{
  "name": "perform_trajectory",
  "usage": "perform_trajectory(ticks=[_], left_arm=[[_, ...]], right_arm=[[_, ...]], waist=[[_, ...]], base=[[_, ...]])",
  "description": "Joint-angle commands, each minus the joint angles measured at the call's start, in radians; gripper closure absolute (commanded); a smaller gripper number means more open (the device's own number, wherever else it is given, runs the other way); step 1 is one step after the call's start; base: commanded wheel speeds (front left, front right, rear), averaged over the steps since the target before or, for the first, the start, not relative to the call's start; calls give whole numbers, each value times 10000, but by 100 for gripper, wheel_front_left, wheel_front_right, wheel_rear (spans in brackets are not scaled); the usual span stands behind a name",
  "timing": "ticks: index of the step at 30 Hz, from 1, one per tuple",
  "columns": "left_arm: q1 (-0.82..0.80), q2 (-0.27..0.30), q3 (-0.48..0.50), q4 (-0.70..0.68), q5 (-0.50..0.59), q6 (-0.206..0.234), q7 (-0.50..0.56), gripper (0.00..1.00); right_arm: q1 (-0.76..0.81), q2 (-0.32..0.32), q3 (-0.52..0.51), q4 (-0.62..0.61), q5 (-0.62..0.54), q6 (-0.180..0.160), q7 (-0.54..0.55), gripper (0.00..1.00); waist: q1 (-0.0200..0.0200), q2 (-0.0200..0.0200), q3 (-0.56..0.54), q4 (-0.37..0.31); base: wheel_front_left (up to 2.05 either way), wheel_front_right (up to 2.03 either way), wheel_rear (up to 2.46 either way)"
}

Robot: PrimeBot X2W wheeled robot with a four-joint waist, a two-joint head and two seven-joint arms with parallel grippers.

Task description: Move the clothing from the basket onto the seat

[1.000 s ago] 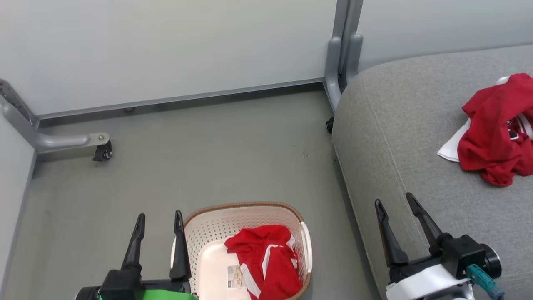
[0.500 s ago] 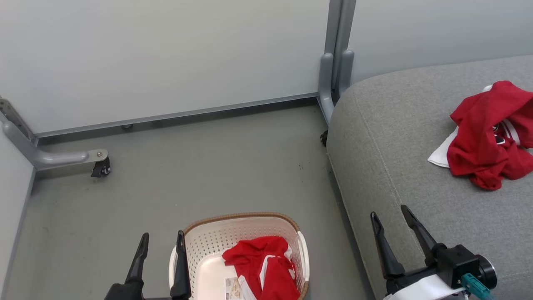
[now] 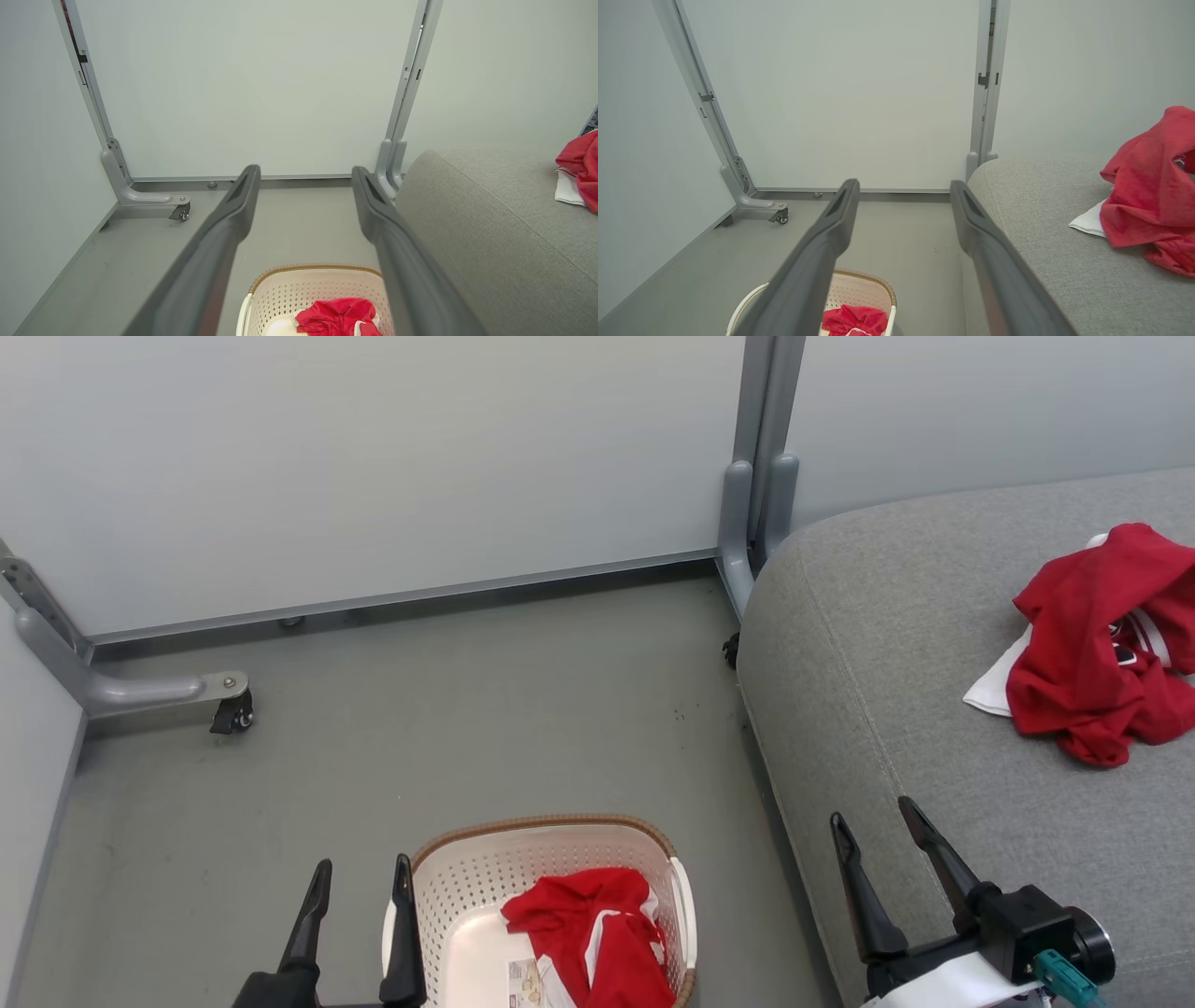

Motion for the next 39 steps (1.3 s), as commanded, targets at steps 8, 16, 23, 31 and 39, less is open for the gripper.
perform_trajectory(ticks=[8,16,23,31,39], left_arm=[[156,20,-11,2,0,63,9,0],[187,19,-71,-8,-40,83,9,0],[-401,19,-346,727,-278,-144,9,0],[-3127,22,-1465,3214,-778,-889,7,0],[-6417,38,-3033,6409,-609,-1542,4,0]], right_arm=[[122,-121,59,39,1,-7,-31,0],[137,-90,-37,18,76,-7,-31,0],[-216,-112,-147,-159,59,-7,-31,0],[-1681,-391,-368,-659,105,-7,-31,0],[-3271,-546,-609,-1257,114,-7,-31,0]], waist=[[1,0,0,-17],[1,0,105,-36],[1,0,755,-37],[1,0,3444,-208],[1,0,5930,-758]], base=[[0,0,0],[0,0,0],[0,0,0],[0,0,0],[0,0,0]])
